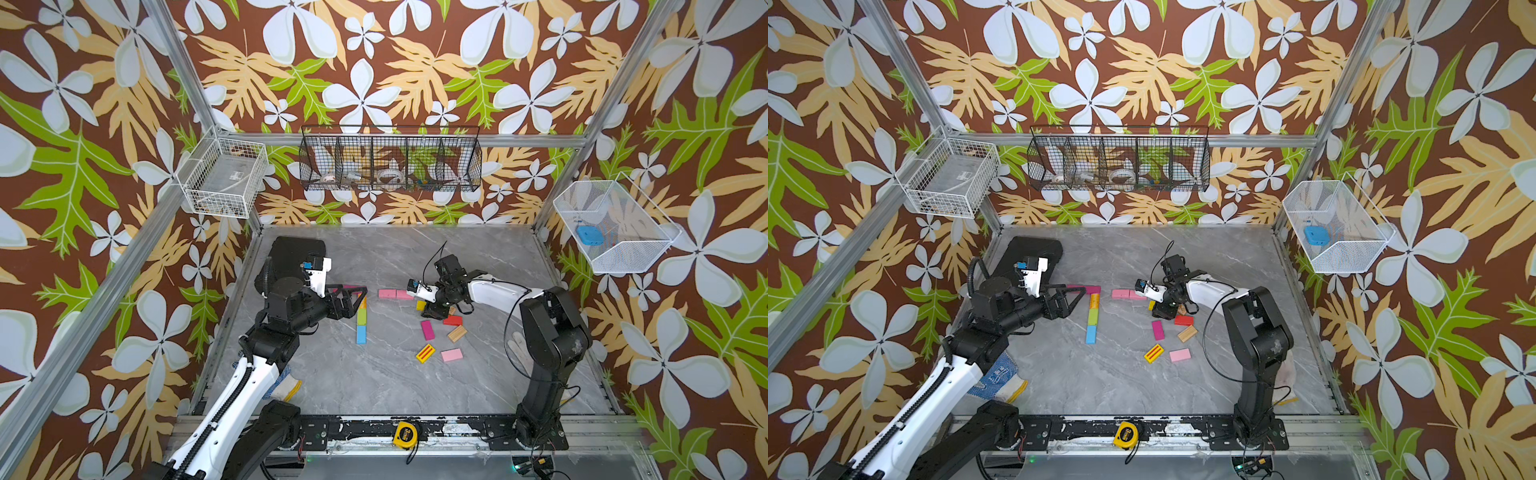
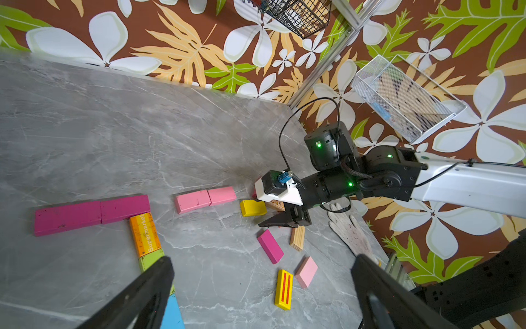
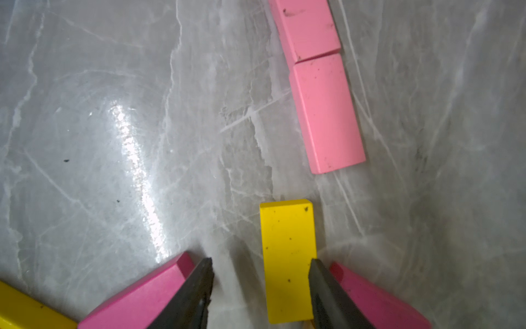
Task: Assemble the number 7 with building blocks
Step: Pick up the building block from the center of the board.
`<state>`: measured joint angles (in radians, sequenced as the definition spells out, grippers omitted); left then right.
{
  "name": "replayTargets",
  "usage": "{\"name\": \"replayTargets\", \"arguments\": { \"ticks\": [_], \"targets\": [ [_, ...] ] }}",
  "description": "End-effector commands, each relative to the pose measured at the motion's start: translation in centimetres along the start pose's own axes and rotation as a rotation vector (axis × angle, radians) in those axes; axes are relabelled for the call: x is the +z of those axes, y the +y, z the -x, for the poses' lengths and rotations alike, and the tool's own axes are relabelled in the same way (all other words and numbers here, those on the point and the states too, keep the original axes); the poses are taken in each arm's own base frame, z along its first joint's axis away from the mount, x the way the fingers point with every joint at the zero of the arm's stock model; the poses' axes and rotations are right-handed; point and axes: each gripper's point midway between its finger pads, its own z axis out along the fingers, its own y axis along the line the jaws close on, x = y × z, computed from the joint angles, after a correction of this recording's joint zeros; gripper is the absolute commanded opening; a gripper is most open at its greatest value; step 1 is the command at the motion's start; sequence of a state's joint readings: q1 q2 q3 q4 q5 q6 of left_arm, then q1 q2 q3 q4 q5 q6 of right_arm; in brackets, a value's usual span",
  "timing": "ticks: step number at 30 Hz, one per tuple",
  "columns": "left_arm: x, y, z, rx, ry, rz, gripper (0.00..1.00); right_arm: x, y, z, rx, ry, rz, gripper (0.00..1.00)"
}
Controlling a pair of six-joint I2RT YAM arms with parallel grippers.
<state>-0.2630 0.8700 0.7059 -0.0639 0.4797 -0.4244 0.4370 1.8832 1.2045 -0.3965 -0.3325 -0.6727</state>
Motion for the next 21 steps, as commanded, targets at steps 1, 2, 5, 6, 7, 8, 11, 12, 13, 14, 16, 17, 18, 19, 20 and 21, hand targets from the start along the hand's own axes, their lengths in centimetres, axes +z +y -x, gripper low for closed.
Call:
{"name": "replayTargets", "arguments": {
  "ticks": [1, 2, 5, 6, 7, 8, 11, 12, 13, 14, 16, 17, 18, 19, 20, 21],
  "targets": [
    [-0.1, -0.7, 0.7, 0.019, -0.029, -0.032, 1.0, -0.1, -1.0, 0.5, 0.014, -0.012, -0.047, 0.55],
    [-0.1, -0.7, 0.6, 0.019, -0.028, -0.031, 1.0, 0.0, -1.2, 0.5, 0.013, -0.008, -0.055, 0.55],
    [-0.3, -0.6, 0.6, 0.02, -0.034, -0.026, 1.0, 0.5, -1.8, 0.6, 0.016, 0.009, -0.059, 0.54],
    [-0.3, -0.6, 0.6, 0.02, -0.035, -0.024, 1.0, 0.6, -2.0, 0.6, 0.019, 0.018, -0.058, 0.54],
    [-0.4, -0.6, 0.6, 0.02, -0.038, -0.02, 1.0, 0.9, -2.0, 0.5, 0.024, 0.029, -0.05, 0.54],
    [-0.4, -0.6, 0.6, 0.021, -0.038, -0.02, 1.0, 1.1, -2.0, 0.4, 0.025, 0.036, -0.044, 0.53],
    [-0.6, -0.5, 0.6, 0.022, -0.043, -0.016, 1.0, 1.4, -2.0, 0.2, 0.034, 0.047, -0.035, 0.52],
    [-0.6, -0.5, 0.6, 0.023, -0.044, -0.014, 1.0, 1.5, -1.9, 0.1, 0.039, 0.051, -0.033, 0.52],
    [-0.6, -0.5, 0.6, 0.023, -0.044, -0.014, 1.0, 1.5, -1.8, 0.0, 0.041, 0.054, -0.026, 0.51],
    [-0.6, -0.5, 0.6, 0.023, -0.045, -0.015, 1.0, 1.5, -1.6, 0.0, 0.043, 0.055, -0.018, 0.51],
    [-0.6, -0.6, 0.6, 0.023, -0.046, -0.018, 1.0, 1.5, -1.2, -0.3, 0.047, 0.064, -0.008, 0.5],
    [-0.6, -0.6, 0.6, 0.021, -0.047, -0.019, 1.0, 1.5, -1.1, -0.5, 0.049, 0.067, -0.006, 0.49],
    [-0.6, -0.6, 0.7, 0.02, -0.049, -0.02, 1.0, 1.5, -0.9, -0.7, 0.055, 0.069, -0.006, 0.48],
    [-0.6, -0.6, 0.6, 0.02, -0.049, -0.022, 1.0, 1.5, -0.7, -0.8, 0.061, 0.072, -0.001, 0.46],
    [-0.6, -0.6, 0.6, 0.018, -0.048, -0.024, 1.0, 1.5, -0.6, -0.9, 0.066, 0.076, 0.002, 0.45],
    [-0.6, -0.7, 0.6, 0.016, -0.052, -0.026, 1.0, 1.5, -0.5, -1.1, 0.074, 0.081, 0.004, 0.44]
  ]
}}
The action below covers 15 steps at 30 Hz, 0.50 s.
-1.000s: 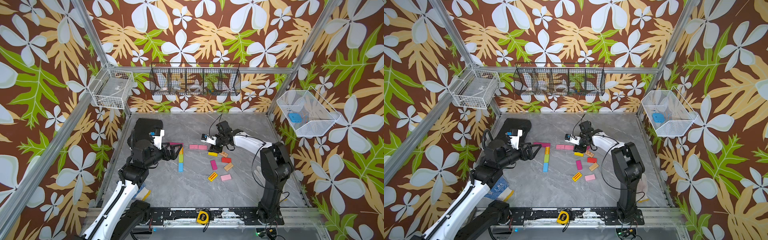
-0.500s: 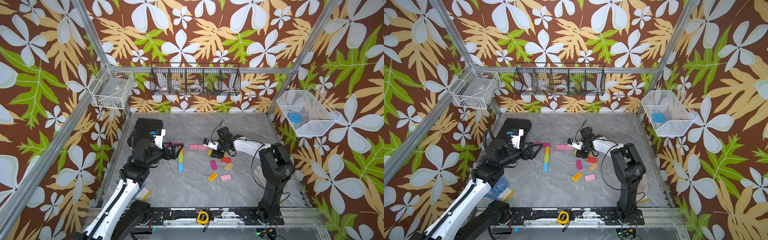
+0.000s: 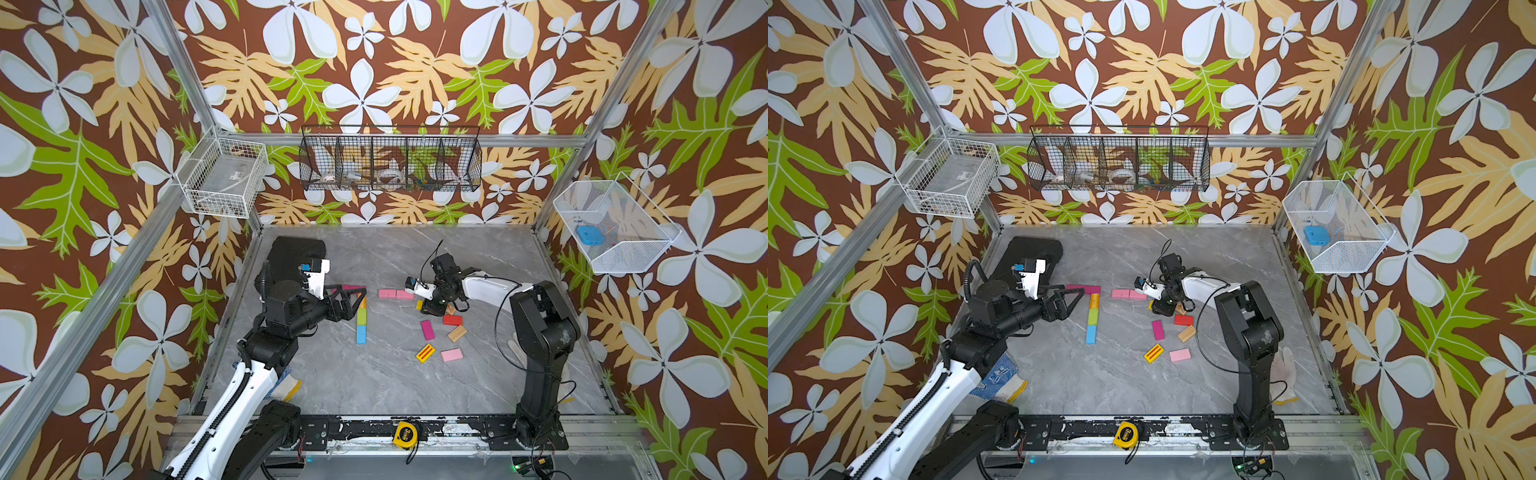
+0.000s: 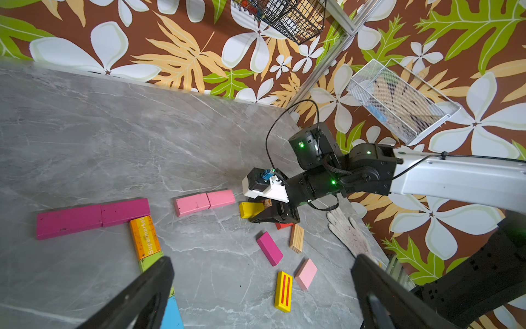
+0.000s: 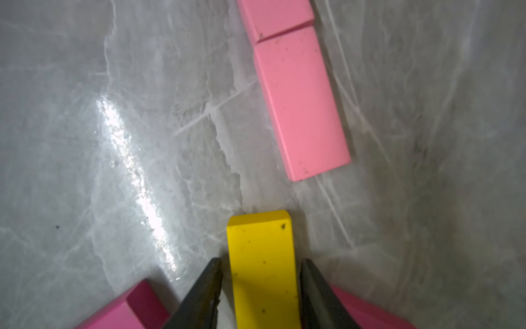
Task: Assemble the number 7 with building blocks
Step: Pick up the building block from the center of the board.
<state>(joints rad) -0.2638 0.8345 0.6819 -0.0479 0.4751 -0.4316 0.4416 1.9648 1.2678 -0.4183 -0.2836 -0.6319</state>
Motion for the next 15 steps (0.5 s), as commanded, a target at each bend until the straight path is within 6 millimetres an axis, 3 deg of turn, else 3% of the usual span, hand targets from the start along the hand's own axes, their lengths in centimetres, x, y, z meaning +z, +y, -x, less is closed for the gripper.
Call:
{"name": "replayTargets", "arguments": {
  "ticks": [1, 8, 15],
  "targets": [
    [0.0, -0.4, 0.7, 0.006, -0.03, -0.017, 1.0, -0.2, 0.7, -0.8, 0.028, 0.026, 0.016, 0.43],
    [0.0, -0.2, 0.3, -0.021, -0.036, -0.021, 1.0, -0.5, 1.3, -1.0, 0.06, 0.023, 0.002, 0.37],
    [0.4, 0.3, -0.3, -0.057, -0.044, -0.024, 1.0, -1.0, 1.4, 0.4, 0.216, -0.031, 0.006, 0.3]
  ]
}}
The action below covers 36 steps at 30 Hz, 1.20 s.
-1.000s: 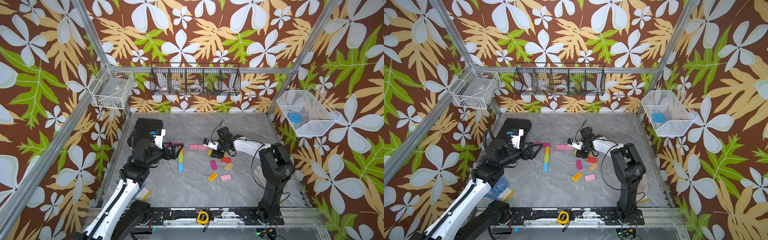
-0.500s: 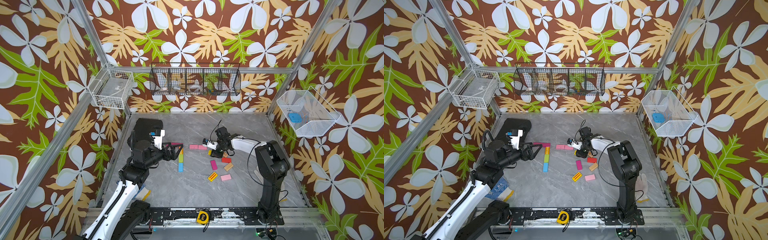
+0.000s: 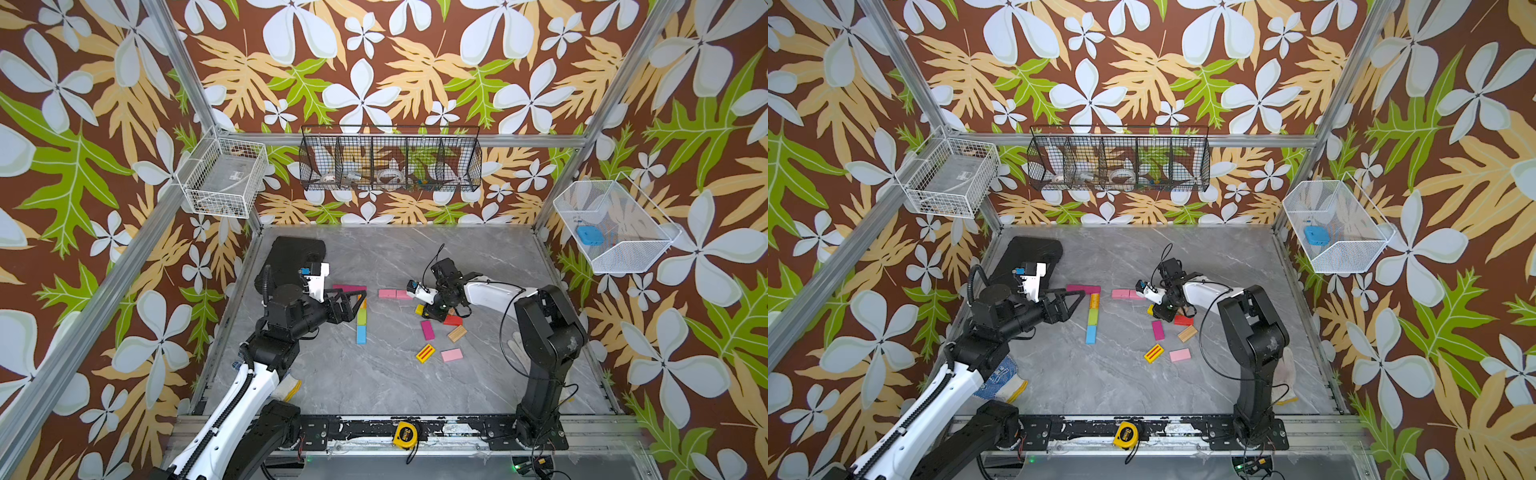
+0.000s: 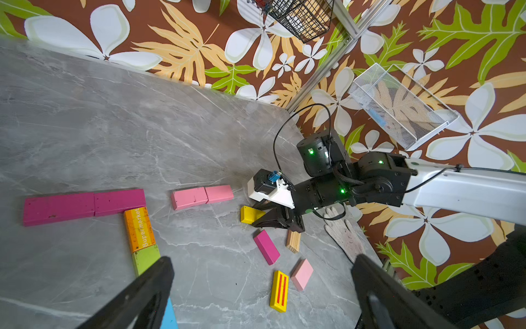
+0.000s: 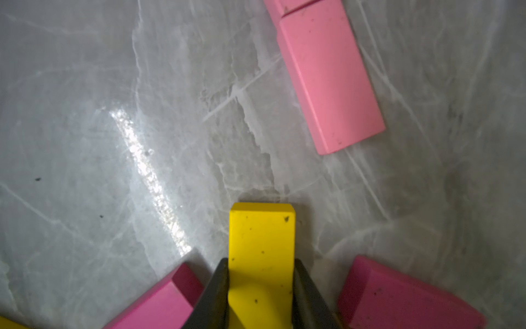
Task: Assemble the number 7 with building blocks
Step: Pick up the building block from the center of the board, then place the building block at the center of the board.
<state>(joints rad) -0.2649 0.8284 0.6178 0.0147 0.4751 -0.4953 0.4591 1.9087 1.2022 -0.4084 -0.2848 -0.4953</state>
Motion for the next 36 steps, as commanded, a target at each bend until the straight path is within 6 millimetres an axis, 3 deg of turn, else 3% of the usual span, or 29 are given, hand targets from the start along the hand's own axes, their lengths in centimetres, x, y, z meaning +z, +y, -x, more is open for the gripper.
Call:
{"name": "replayTargets", "arguments": {
  "ticks": [1, 9, 13, 21, 31, 36],
  "targets": [
    [0.1, -0.5, 0.8, 0.001, -0.04, -0.023, 1.0, -0.4, 0.0, 1.3, 0.134, -0.04, 0.007, 0.29],
    [0.2, -0.2, 0.6, -0.014, -0.05, -0.018, 1.0, -2.9, 0.0, 3.1, 0.361, -0.162, -0.024, 0.27],
    [0.4, 0.1, 0.7, -0.023, -0.059, -0.012, 1.0, -3.8, 0.1, 3.1, 0.573, -0.209, -0.03, 0.28],
    [1.1, 0.1, 0.5, -0.039, -0.063, -0.029, 1.0, -2.6, 2.2, 3.2, 0.81, -0.309, -0.114, 0.28],
    [1.1, -0.1, 0.8, -0.024, -0.066, -0.035, 1.0, 0.3, 2.6, 3.8, 0.956, -0.324, -0.134, 0.29],
    [1.2, -0.1, 0.7, -0.023, -0.068, -0.036, 1.0, 0.6, 2.1, 3.5, 0.979, -0.318, -0.18, 0.32]
  ]
}}
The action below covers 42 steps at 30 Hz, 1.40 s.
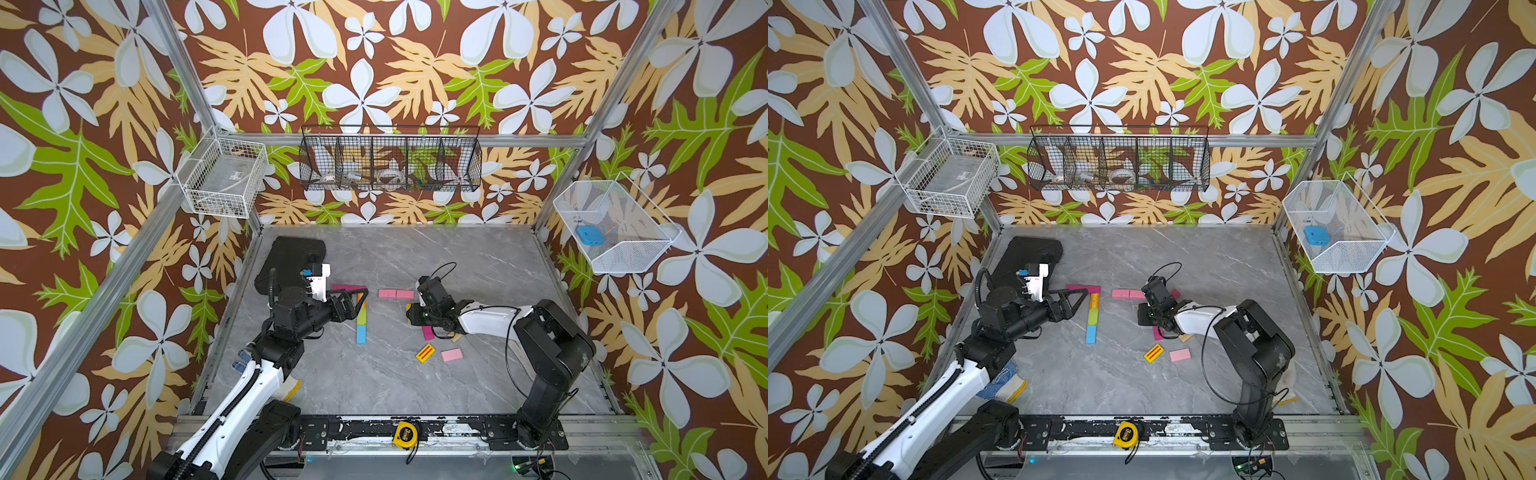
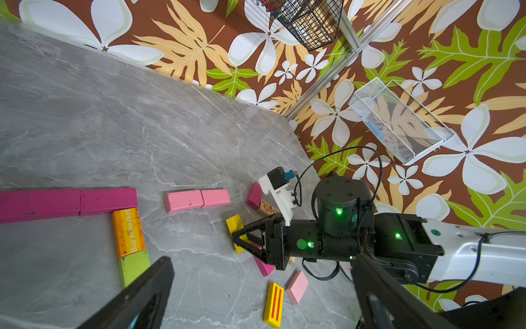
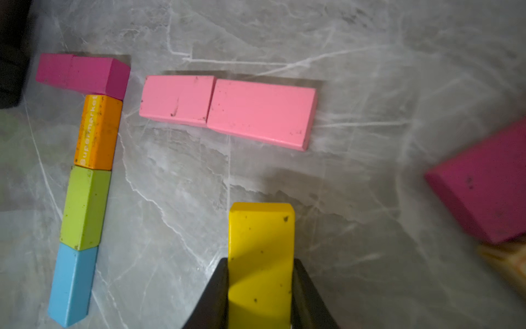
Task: Assemble the number 7 with building blocks
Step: Place the building block at the center of the board, then assemble the building block at the center of the board.
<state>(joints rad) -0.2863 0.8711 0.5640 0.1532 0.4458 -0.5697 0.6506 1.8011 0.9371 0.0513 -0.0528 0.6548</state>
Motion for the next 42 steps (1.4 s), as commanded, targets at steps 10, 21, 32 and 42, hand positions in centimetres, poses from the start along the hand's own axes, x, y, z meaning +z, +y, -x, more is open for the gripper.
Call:
{"name": "replayTargets", "arguments": {
  "ticks": [10, 21, 32, 42],
  "targets": [
    [0.8, 0.4, 0.0, 0.007, 0.011, 0.01, 1.0, -0.8, 0.2, 2.0, -0.067, -0.065, -0.025, 0.49],
    [5.0, 0.7, -5.2, 0.05, 0.177, 0.129, 0.83, -3.7, -3.0, 2.1, -0.261, -0.092, -0.051, 0.57],
    [11.1, 2.4, -11.4, 0.069, 0.346, 0.265, 0.38, -4.2, -1.3, -1.4, -0.494, -0.094, 0.144, 0.49],
    [13.6, 3.9, -13.8, 0.077, 0.407, 0.3, 0.3, -1.1, -0.8, -3.0, -0.546, -0.005, 0.204, 0.45]
  ]
}}
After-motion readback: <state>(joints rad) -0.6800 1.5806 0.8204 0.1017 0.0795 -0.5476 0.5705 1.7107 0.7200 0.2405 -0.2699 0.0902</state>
